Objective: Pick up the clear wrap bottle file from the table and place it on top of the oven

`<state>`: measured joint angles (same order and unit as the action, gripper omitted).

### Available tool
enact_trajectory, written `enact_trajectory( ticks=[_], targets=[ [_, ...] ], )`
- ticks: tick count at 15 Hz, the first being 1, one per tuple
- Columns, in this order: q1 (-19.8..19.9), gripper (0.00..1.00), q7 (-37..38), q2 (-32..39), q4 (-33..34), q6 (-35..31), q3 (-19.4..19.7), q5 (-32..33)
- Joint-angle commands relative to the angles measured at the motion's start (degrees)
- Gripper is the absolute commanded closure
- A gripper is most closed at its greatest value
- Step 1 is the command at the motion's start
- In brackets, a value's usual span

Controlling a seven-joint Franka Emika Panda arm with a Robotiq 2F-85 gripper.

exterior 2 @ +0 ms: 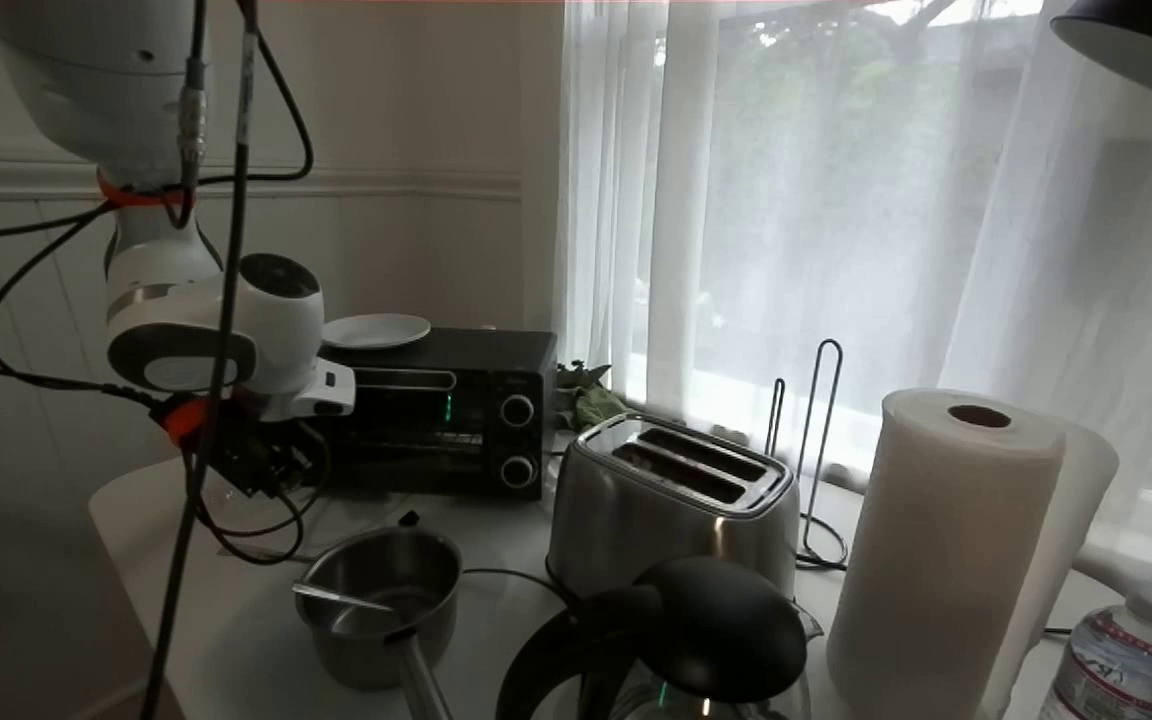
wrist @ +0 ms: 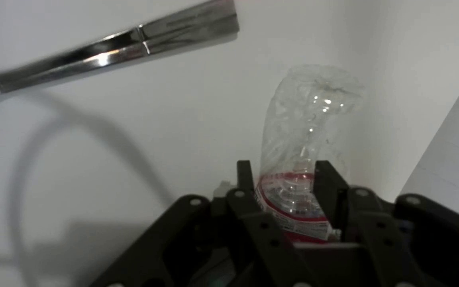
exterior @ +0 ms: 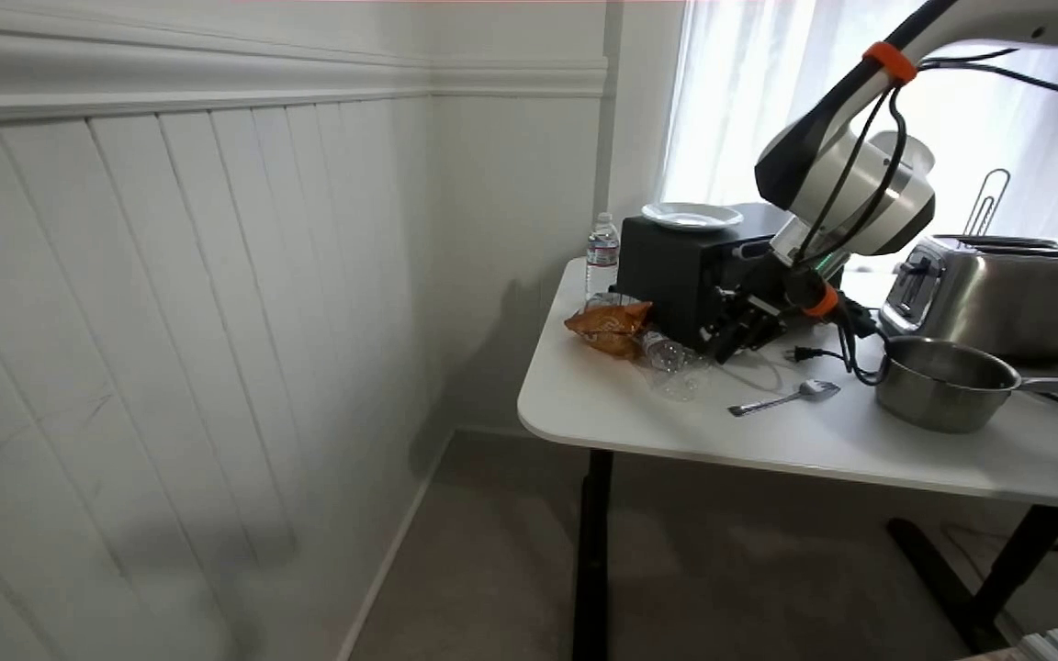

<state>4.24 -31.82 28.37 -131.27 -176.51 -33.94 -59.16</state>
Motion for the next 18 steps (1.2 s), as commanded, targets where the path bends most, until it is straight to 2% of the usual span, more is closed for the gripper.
enact_trajectory(
  ticks=[1,6,9,14,17,18],
  targets=[
    [6.6,0.53,-6.5,0.9,-0.3,-2.1,-6.8,-6.0],
    [16.7,0.55,-17.6,4.1,0.7,-1.9,-17.3,-15.3],
    [21.1,0.53,-24.3,6.6,0.3,-2.4,-21.3,-20.7],
    [23.5,0.48,-33.5,10.8,0.9,-3.7,-22.4,-27.3],
    [23.7,0.54,-37.9,12.5,1.5,-2.7,-22.2,-29.9],
    [23.8,0.53,-39.3,13.0,1.7,-2.7,-22.1,-30.7]
  ],
)
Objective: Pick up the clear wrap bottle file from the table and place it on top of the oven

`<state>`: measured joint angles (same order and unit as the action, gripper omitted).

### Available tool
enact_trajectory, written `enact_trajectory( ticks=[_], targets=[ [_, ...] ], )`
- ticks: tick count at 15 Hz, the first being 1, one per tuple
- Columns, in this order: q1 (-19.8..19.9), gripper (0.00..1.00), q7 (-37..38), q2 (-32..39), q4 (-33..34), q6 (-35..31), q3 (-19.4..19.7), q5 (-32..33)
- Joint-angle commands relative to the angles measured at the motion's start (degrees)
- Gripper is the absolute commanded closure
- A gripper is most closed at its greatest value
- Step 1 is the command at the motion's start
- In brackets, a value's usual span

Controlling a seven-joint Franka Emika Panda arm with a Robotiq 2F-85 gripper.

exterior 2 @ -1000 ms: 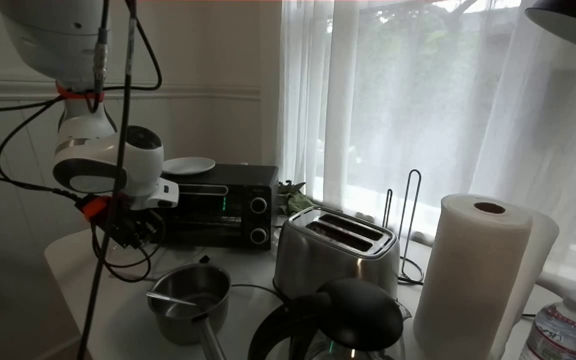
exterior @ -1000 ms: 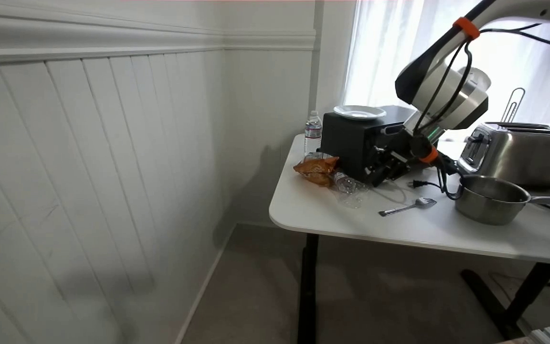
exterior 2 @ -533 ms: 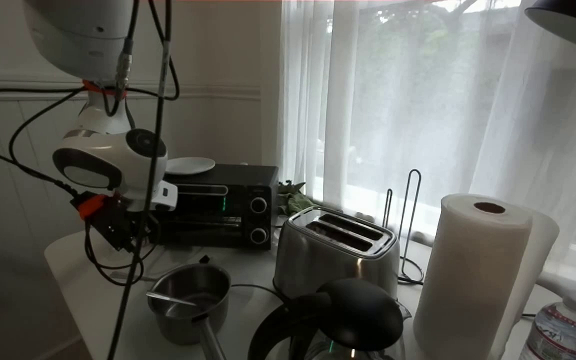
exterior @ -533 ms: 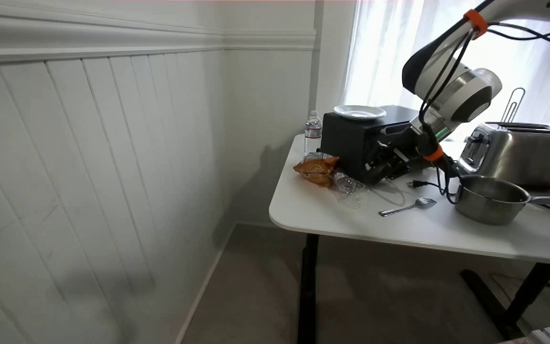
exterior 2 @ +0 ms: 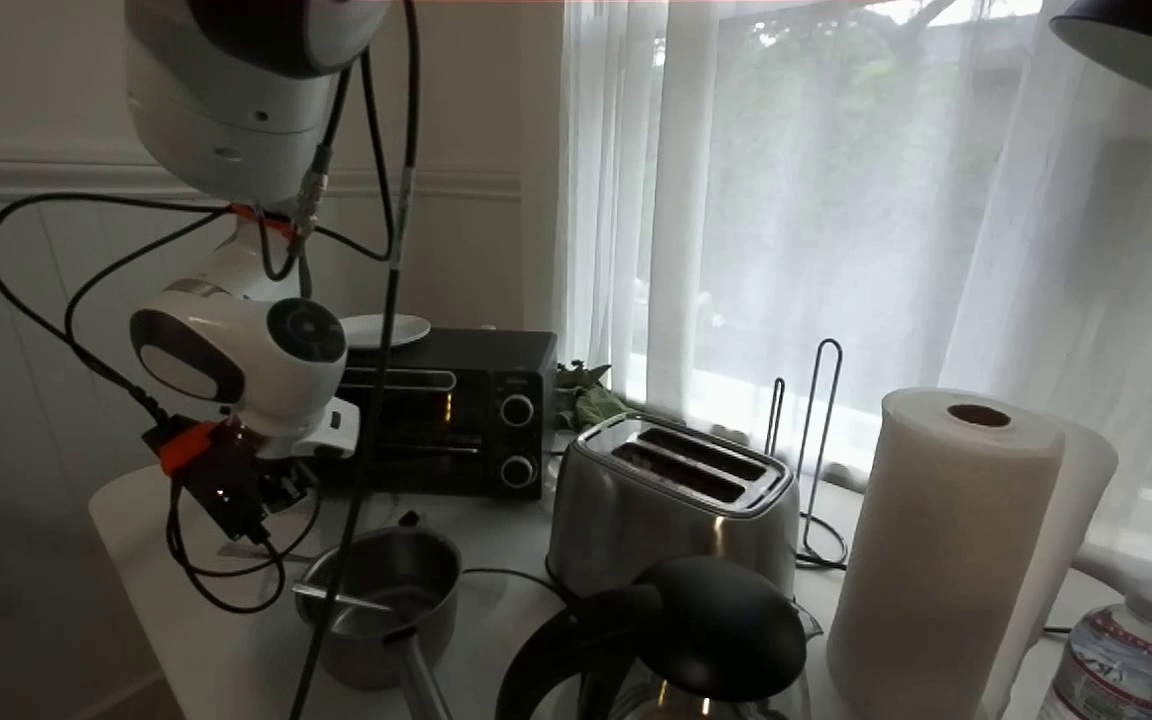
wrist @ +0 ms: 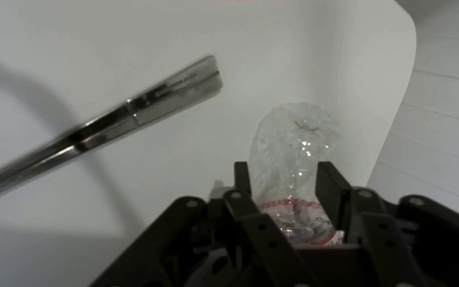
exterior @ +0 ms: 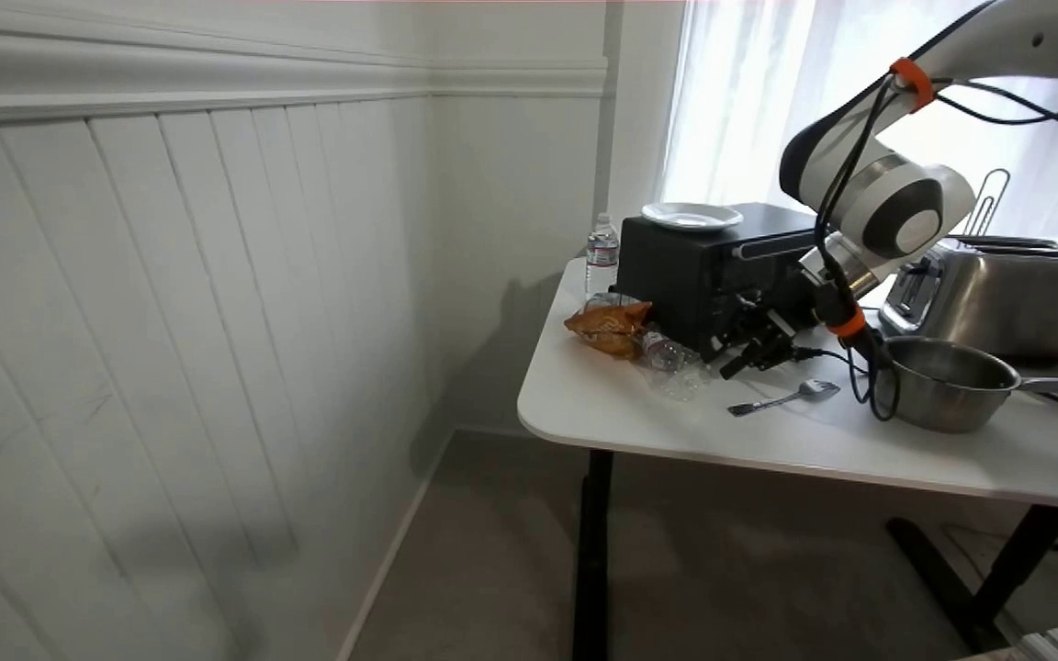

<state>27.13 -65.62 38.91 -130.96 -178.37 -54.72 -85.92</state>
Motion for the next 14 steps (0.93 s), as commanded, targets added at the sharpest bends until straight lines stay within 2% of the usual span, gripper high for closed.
enact_trajectory(
  ticks=[1,7,11,14],
  targets=[
    [1.1,0.55,-7.1,2.7,1.7,-0.6,-1.4,-5.3],
    [0.9,0.47,-17.3,2.1,3.9,2.0,-0.1,-15.0],
    [-0.2,0.48,-22.8,1.9,4.5,5.0,1.4,-21.0],
    [-0.8,0.53,-26.2,1.8,4.1,7.1,2.5,-24.6]
  ],
)
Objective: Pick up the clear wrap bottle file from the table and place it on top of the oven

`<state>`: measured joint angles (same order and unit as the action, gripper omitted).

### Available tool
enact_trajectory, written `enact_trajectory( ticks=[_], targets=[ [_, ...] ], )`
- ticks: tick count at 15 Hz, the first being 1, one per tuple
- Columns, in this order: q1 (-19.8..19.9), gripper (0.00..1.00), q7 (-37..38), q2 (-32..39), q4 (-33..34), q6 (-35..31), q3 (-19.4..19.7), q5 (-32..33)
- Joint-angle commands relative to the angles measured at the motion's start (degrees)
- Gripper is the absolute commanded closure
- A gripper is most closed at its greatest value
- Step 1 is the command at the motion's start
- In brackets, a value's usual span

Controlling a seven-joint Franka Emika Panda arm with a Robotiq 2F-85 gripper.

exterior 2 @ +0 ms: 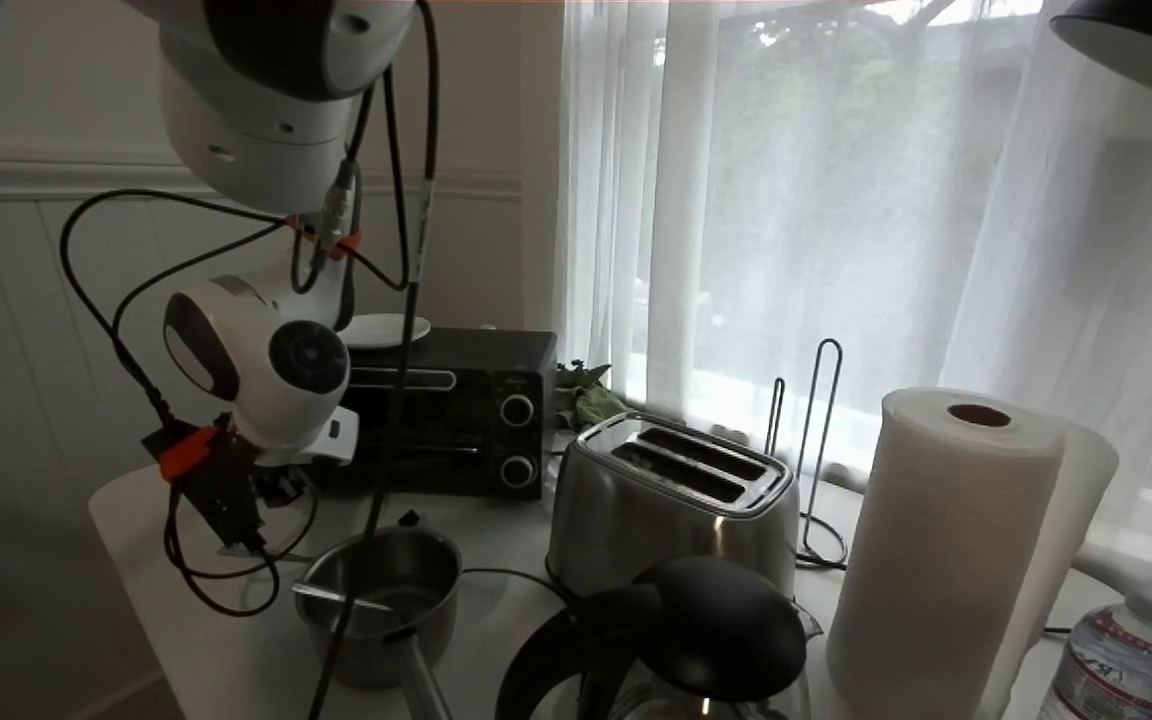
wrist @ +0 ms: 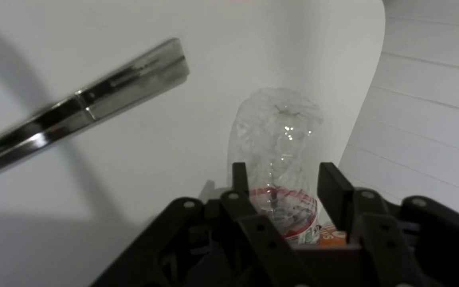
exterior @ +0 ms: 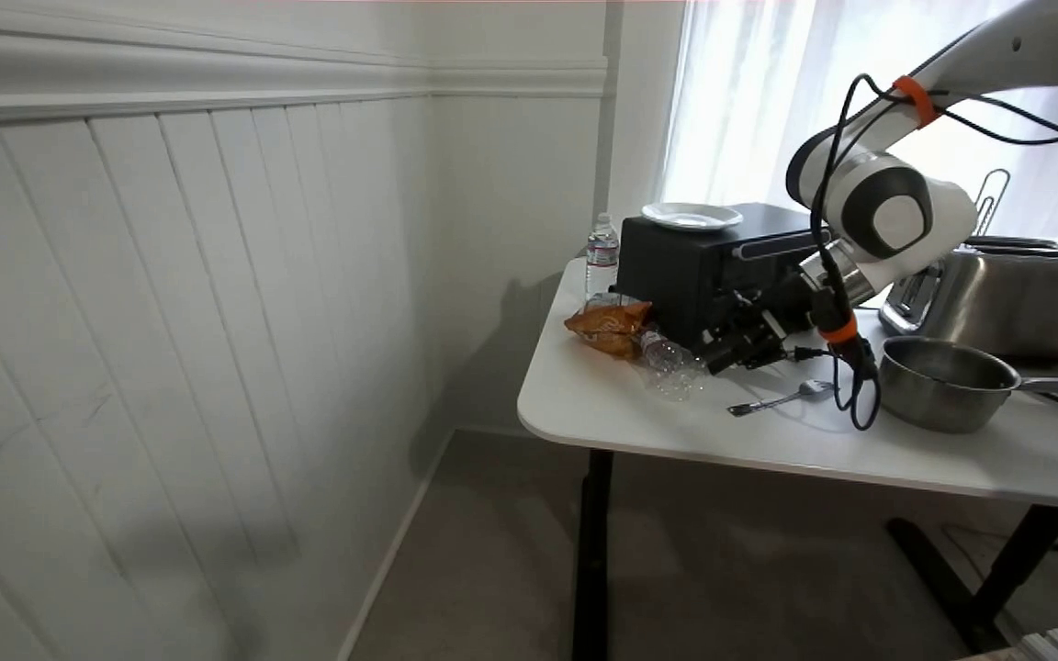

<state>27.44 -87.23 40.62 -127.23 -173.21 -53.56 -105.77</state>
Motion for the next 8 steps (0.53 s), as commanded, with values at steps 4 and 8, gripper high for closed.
enact_trajectory(
  ticks=[4,8],
  targets=[
    [-3.0,0.59,-10.0,-0.4,0.8,3.6,3.8,-10.6],
    [-5.1,0.62,-15.6,-1.0,1.1,5.7,6.3,-16.5]
  ],
)
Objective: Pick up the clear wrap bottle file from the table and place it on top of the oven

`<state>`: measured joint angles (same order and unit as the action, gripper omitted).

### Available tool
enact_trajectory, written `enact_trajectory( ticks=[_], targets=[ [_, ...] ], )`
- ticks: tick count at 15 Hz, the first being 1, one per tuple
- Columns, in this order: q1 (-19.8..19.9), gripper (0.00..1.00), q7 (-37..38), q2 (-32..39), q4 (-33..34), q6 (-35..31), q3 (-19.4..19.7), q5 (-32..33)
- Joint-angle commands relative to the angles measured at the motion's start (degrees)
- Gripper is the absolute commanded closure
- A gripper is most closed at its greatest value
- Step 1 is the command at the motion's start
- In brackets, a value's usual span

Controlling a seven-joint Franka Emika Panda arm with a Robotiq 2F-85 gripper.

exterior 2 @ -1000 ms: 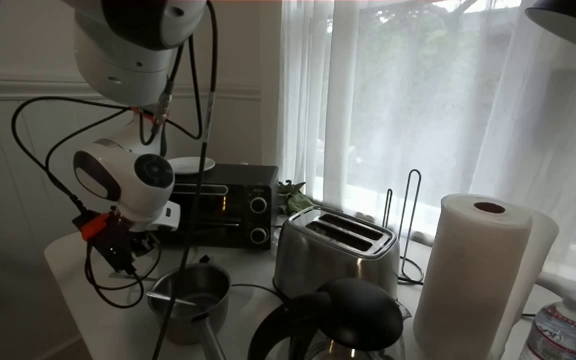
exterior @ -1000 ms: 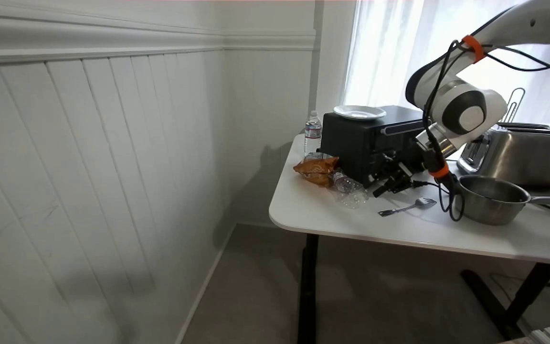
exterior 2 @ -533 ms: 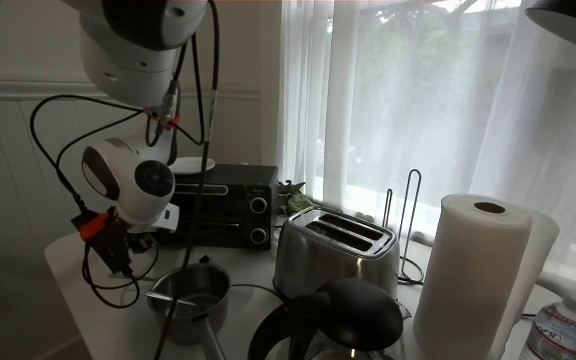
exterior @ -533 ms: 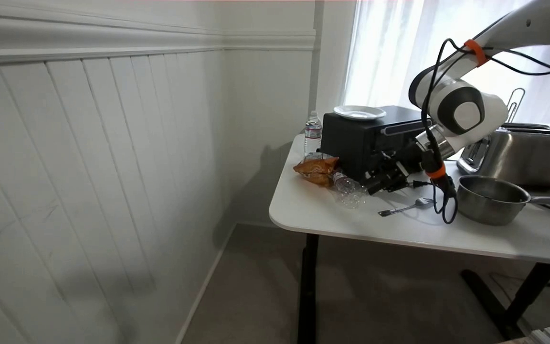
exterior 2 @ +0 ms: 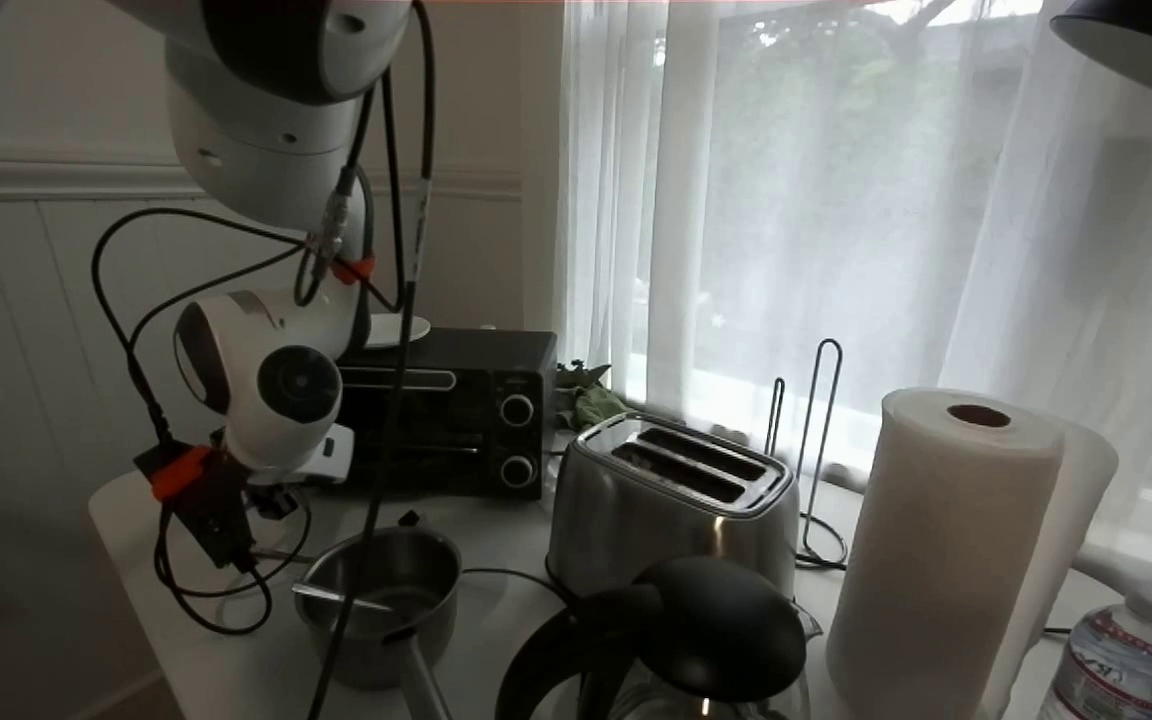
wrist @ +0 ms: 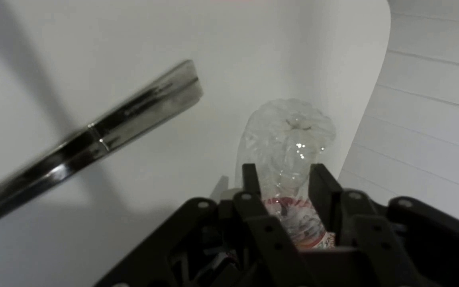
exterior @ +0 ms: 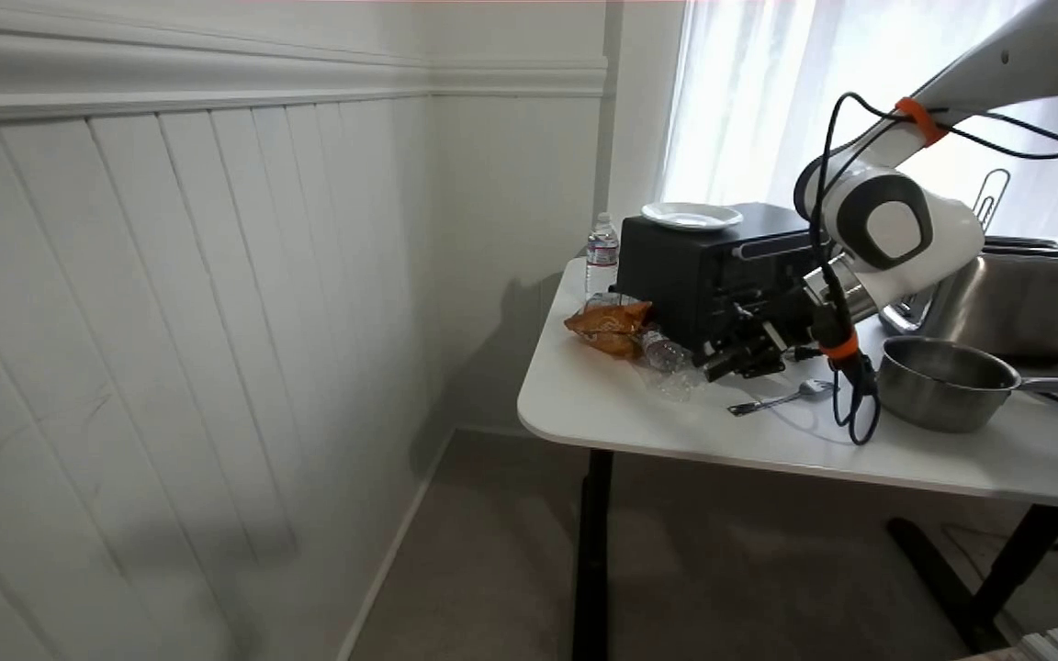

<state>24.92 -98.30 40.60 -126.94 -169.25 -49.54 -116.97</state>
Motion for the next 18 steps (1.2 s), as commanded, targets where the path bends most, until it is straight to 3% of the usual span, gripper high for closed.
enact_trajectory(
  ticks=[1,4,5,6,11,12,13,14,15,16,17,18],
  targets=[
    [-3.0,0.67,-5.8,-1.2,1.0,2.2,2.7,-6.6],
    [-4.0,0.74,-8.7,-1.7,1.2,3.3,3.5,-9.5],
    [-4.3,0.82,-9.6,-1.8,1.3,3.4,3.7,-10.3],
    [-4.4,0.97,-10.2,-1.9,1.3,3.5,3.8,-10.8],
    [-3.9,0.99,-10.9,-2.9,0.2,2.4,2.7,-11.6],
    [-12.8,1.0,1.9,-10.5,-3.0,9.1,11.3,-5.7],
    [-4.2,0.99,-8.2,-4.2,-1.1,3.3,3.1,-9.9],
    [-4.8,0.99,-6.1,-5.7,-2.2,3.6,3.5,-9.0],
    [-14.4,0.99,4.8,-12.9,-5.0,9.5,12.2,-4.6],
    [-15.2,0.99,6.5,-14.4,-6.4,11.2,13.1,-3.4],
    [-6.9,0.99,0.9,-10.3,-5.9,7.6,5.2,-4.5],
    [-19.0,0.99,11.4,-17.9,-9.0,13.8,16.6,-0.7]
  ],
)
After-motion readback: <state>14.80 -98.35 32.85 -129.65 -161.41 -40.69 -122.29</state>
